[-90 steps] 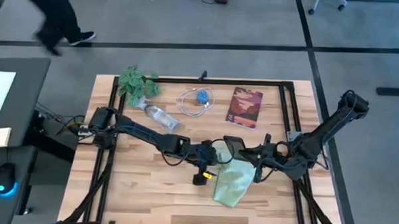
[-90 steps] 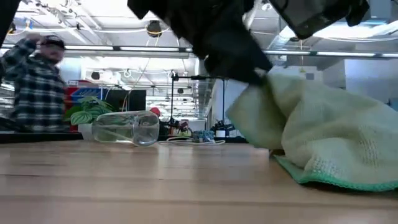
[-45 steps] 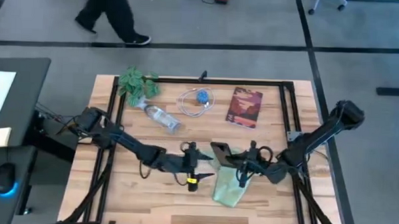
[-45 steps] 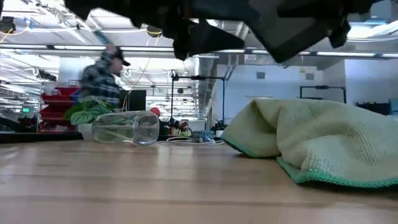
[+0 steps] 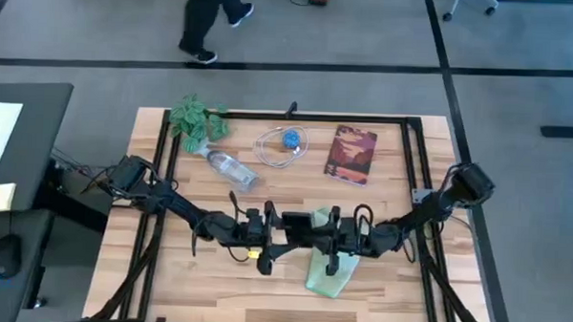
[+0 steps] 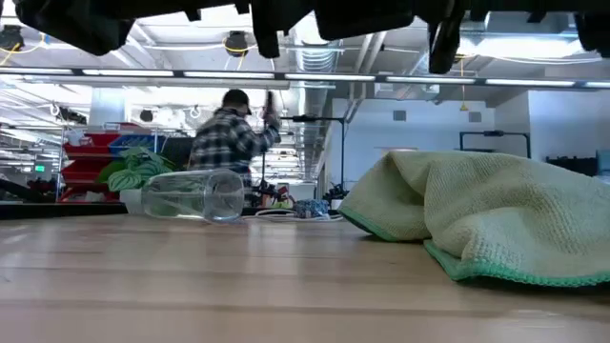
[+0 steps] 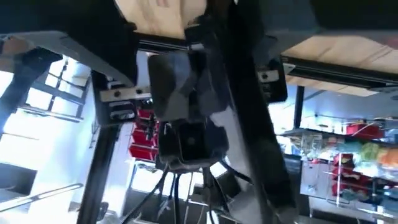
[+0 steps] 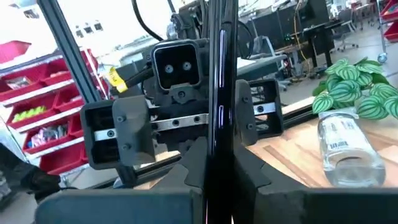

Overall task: Apply microfiber cloth
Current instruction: Wipe the back and front of the black cellphone with the green microfiber cloth

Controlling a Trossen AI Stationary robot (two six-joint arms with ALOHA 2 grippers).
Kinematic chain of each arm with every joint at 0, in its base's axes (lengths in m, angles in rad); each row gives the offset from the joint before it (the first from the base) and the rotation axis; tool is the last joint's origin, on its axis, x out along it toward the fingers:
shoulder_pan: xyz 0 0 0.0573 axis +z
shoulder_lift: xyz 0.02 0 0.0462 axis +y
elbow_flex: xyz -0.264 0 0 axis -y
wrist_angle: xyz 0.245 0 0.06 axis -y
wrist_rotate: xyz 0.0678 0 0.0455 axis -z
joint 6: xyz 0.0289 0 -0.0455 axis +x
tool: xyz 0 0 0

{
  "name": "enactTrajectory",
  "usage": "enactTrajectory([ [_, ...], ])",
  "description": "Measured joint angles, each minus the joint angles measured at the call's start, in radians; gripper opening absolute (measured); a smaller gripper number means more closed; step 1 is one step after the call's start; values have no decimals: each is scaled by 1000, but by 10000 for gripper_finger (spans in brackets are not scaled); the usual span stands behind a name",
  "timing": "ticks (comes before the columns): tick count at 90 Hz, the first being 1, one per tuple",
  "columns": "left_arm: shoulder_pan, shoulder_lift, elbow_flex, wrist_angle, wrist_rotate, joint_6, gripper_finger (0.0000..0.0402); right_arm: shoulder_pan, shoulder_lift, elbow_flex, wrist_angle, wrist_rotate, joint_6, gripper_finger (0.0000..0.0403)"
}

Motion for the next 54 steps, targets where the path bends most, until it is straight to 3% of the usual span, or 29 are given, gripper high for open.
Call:
enactTrajectory([
  [19,-3,0,1,-14,-24,-11,21,6,18,0,26,-28,-5,20],
  [38,-8,-6,3,-40,-31,-32,7,14,12,0,13,-24,-29,30],
  [54,-24,-62,3,-280,-60,-130,4,13,-9,0,-131,-10,-16,85],
])
